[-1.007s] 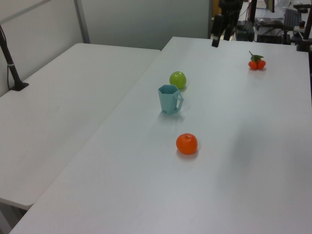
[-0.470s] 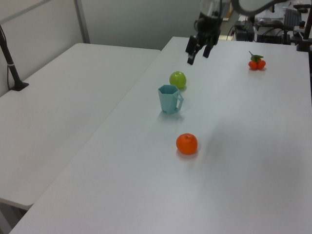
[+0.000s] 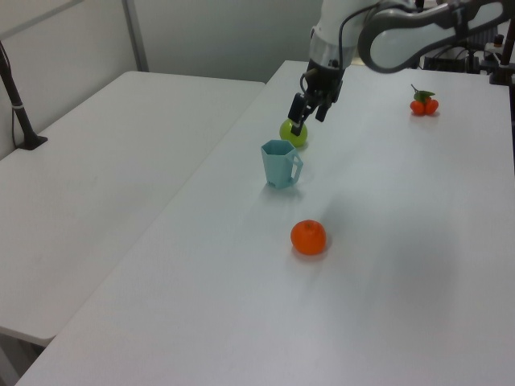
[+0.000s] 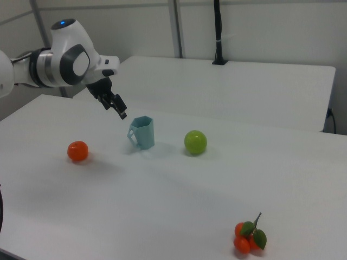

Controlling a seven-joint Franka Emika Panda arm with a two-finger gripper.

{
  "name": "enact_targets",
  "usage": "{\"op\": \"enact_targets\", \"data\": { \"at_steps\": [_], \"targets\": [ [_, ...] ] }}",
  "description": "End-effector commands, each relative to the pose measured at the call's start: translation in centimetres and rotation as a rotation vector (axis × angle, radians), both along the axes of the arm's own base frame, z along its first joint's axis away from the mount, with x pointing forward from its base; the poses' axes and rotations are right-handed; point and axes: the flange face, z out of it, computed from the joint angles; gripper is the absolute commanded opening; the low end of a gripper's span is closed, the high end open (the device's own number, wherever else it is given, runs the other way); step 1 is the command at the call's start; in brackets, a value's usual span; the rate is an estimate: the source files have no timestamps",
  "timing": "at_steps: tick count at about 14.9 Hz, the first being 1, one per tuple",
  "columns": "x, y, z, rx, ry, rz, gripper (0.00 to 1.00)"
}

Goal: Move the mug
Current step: 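Move the gripper down over the light-blue hexagonal mug, then lower the open gripper onto the mug rim and close it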

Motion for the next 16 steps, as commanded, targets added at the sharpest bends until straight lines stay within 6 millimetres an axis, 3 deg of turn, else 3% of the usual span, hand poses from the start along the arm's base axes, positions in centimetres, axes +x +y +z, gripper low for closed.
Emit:
{"op": "enact_targets", "data": {
  "at_steps": [1,10,16],
  "targets": [
    [1.4,0.6,-2.0,-0.019,-0.047,0.007,0.97],
    [2.8,0.8,-7.2,-0.066,-0.050,0.044,0.81],
    [3.0,0.7,-9.8,-0.112,-0.027,0.057,0.76]
  ]
}}
